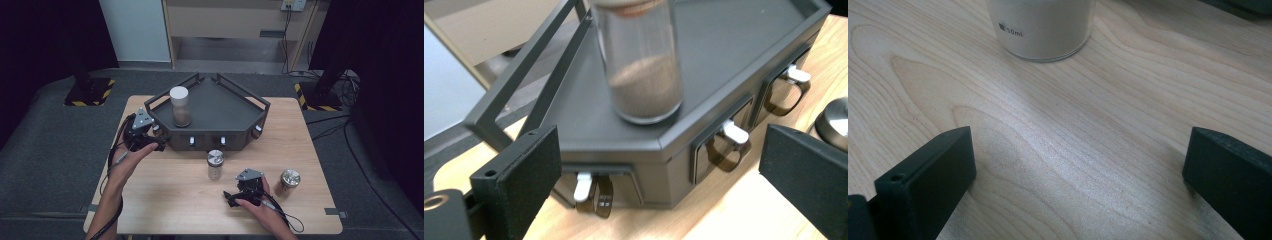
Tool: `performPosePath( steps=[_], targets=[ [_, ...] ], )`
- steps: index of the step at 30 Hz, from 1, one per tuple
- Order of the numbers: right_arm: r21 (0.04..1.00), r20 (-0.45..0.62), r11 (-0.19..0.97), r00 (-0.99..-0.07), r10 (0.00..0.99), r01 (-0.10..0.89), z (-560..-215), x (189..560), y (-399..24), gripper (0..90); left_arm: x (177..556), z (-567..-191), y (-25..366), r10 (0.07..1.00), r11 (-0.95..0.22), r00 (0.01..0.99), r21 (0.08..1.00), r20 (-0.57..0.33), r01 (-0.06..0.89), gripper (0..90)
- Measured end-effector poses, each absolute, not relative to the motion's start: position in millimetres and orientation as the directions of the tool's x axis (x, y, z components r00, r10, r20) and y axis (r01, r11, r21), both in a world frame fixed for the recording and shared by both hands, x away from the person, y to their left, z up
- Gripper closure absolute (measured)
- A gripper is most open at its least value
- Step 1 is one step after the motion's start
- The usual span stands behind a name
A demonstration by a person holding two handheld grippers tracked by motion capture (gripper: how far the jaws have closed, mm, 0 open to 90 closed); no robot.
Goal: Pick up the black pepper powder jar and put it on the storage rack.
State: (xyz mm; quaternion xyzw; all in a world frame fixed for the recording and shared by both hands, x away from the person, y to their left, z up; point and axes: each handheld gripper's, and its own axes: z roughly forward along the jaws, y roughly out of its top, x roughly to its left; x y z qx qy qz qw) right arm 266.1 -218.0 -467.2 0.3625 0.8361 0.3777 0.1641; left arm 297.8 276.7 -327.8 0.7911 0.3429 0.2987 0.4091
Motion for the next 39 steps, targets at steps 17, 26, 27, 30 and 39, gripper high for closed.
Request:
performPosePath(
  steps=[17, 26, 27, 30, 39],
  targets=[
    [0.750, 0.000, 0.453, -0.684, 0.729, 0.482, -467, 266, -218, 0.5, 274, -355, 276, 0.788, -0.430, 0.591, 0.843, 0.175, 0.324, 2.3],
    [0.750, 0.000, 0.453, -0.684, 0.729, 0.482, -467, 266, -218, 0.5, 262, -369, 272, 0.786, -0.432, 0.597, 0.836, 0.164, 0.339, 2.2],
    [0.751, 0.000, 0.451, -0.684, 0.730, 0.482, -468, 266, -218, 0.5, 261, -371, 271, 0.787, -0.428, 0.596, 0.836, 0.158, 0.343, 2.2],
    [0.751, 0.000, 0.452, -0.684, 0.729, 0.481, -468, 266, -218, 0.5, 258, -375, 267, 0.782, -0.441, 0.601, 0.826, 0.163, 0.350, 2.3],
    [0.751, 0.000, 0.452, -0.684, 0.730, 0.482, -467, 266, -218, 0.5, 249, -384, 258, 0.782, -0.454, 0.601, 0.811, 0.164, 0.369, 2.2]
  ],
)
